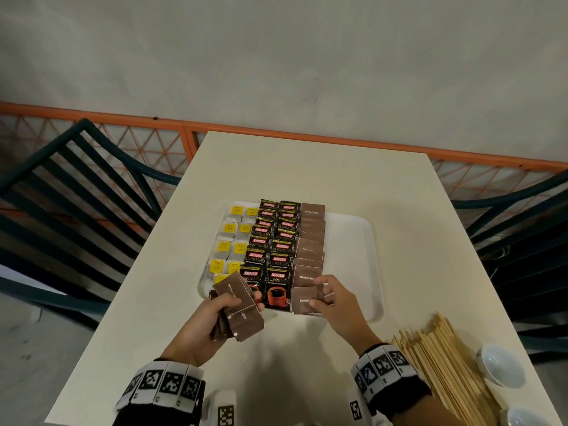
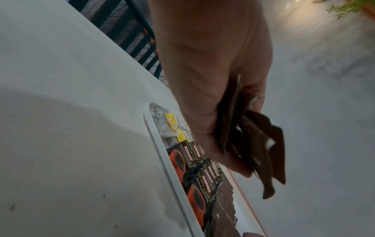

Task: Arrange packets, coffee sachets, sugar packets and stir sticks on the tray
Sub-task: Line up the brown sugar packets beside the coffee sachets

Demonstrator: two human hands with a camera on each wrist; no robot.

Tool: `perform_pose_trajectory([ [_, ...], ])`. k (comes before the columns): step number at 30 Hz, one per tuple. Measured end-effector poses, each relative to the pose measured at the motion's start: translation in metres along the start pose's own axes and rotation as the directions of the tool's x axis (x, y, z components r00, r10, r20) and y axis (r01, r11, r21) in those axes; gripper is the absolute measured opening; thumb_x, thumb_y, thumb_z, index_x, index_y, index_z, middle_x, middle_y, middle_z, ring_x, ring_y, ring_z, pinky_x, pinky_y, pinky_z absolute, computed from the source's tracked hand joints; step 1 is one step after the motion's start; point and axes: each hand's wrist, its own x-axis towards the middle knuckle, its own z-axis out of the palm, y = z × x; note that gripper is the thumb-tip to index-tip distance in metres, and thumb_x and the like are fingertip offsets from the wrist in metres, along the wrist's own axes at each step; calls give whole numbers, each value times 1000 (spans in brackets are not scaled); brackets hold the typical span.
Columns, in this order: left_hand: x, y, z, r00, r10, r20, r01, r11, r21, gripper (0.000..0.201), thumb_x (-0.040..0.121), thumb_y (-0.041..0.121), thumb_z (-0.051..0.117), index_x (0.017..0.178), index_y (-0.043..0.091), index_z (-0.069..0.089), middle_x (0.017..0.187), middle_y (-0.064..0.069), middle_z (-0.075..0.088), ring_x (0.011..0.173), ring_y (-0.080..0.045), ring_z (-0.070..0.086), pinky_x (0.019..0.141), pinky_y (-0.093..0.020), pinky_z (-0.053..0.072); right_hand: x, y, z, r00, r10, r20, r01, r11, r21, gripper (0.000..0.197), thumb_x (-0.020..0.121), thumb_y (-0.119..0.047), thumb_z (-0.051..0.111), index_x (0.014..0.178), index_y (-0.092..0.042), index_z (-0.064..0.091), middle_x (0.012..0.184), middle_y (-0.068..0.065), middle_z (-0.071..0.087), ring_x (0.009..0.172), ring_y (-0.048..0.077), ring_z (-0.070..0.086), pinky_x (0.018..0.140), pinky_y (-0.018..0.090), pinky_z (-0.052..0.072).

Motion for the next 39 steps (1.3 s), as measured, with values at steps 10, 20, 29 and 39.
perform_pose_trajectory([
  [10,0,-2,4,1000,24,-18,-21,993,119,29,82,1,53,110,4,61,110,-17,69,86,-26,71,71,-38,58,3,3,6,996,-80,-48,58,933,-355,37,79,-27,71,109,-19,52,99,-5,39,98,11,39,83,17,34],
  [20,4,-7,10,1000,-10,0,9,966,258,32,67,11,66,98,4,66,82,-18,71,72,-23,69,64,-32,56,-13,-62,18,936,-164,312,145,986,83,7,90,-36,55,95,-33,60,91,-5,65,82,6,60,77,21,48],
  [29,8,-9,5,1000,7,2,-8,978,208,29,85,1,53,110,13,61,92,-12,72,77,-22,70,67,-33,55,-9,-58,18,957,-68,282,-39,933,358,16,88,-4,58,96,-18,59,91,6,62,78,12,64,63,18,55],
  [39,9,-7,-3,998,-40,-45,50,970,239,32,85,-2,45,113,2,59,92,-10,73,75,-21,68,63,-32,52,12,-21,-20,986,-144,84,160,960,-229,15,85,-6,61,97,-10,68,90,-3,60,75,10,56,67,5,41],
])
